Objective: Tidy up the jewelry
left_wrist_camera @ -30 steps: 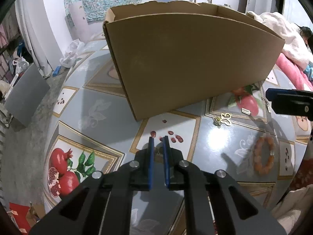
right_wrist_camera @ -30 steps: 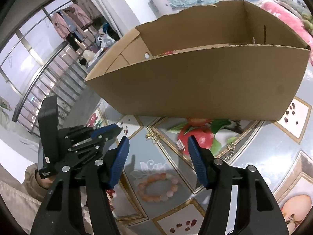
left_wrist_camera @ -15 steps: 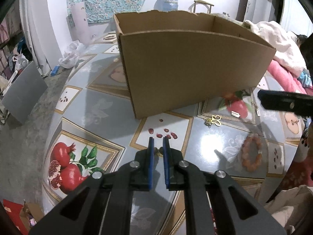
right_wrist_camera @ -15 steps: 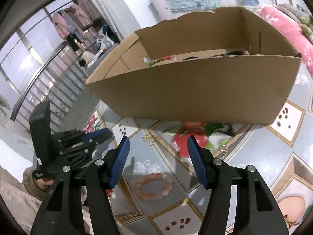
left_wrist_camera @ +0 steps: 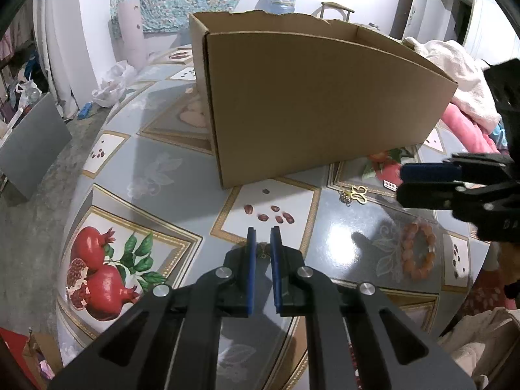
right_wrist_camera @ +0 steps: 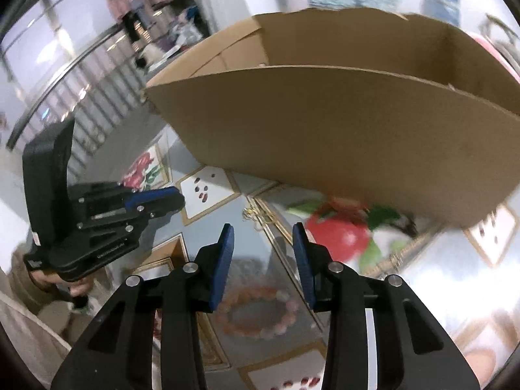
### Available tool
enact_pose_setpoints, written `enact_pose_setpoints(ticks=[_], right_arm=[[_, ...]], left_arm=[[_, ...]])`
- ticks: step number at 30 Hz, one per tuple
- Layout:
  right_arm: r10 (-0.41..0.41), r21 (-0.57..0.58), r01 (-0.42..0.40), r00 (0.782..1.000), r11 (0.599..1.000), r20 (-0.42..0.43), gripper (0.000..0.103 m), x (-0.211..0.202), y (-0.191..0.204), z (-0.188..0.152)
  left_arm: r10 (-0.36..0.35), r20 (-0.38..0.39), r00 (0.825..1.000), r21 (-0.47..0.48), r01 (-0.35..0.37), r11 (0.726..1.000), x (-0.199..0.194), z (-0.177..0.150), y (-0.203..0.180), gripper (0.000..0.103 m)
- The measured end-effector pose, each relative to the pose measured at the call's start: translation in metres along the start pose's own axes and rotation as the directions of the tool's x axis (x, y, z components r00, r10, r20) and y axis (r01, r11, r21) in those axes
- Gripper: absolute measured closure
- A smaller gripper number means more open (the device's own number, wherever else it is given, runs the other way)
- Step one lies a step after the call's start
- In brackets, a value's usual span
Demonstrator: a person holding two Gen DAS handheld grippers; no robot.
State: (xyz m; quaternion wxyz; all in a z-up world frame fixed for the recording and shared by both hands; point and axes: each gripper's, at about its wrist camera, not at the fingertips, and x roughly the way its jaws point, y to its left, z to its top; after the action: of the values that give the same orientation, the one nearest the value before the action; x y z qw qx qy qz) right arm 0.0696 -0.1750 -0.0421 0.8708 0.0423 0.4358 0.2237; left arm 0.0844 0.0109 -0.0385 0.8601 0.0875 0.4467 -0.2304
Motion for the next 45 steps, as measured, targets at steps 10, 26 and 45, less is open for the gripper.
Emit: enact_pose_setpoints(ticks=[10,26,45], right_arm=[[-0.029,-0.25,0.005,0.995,0.968,-0.092,0.069,0.03,0.009,0.016],[-0.087,-0.268,0.062,0.992,0.962,-0.086,0.089,0.029,0.013,0.006],[-0.103,-0.181,0.103,0.995,0.978,0.011,0.089,-0.018,0.013,0.004]], left_arm=[[-0.003,-0.005,1.0,-0.003,0.003,1.0,0.002,-0.002,0.0,0.095],[-0.001,-0.003,1.0,-0.002,0.001,1.0,0.002,-0.002,0.002,0.095],[-0.035,0.058,0.998,0.017,0.034,0.999,-0.023,-0.003,0.0,0.095]])
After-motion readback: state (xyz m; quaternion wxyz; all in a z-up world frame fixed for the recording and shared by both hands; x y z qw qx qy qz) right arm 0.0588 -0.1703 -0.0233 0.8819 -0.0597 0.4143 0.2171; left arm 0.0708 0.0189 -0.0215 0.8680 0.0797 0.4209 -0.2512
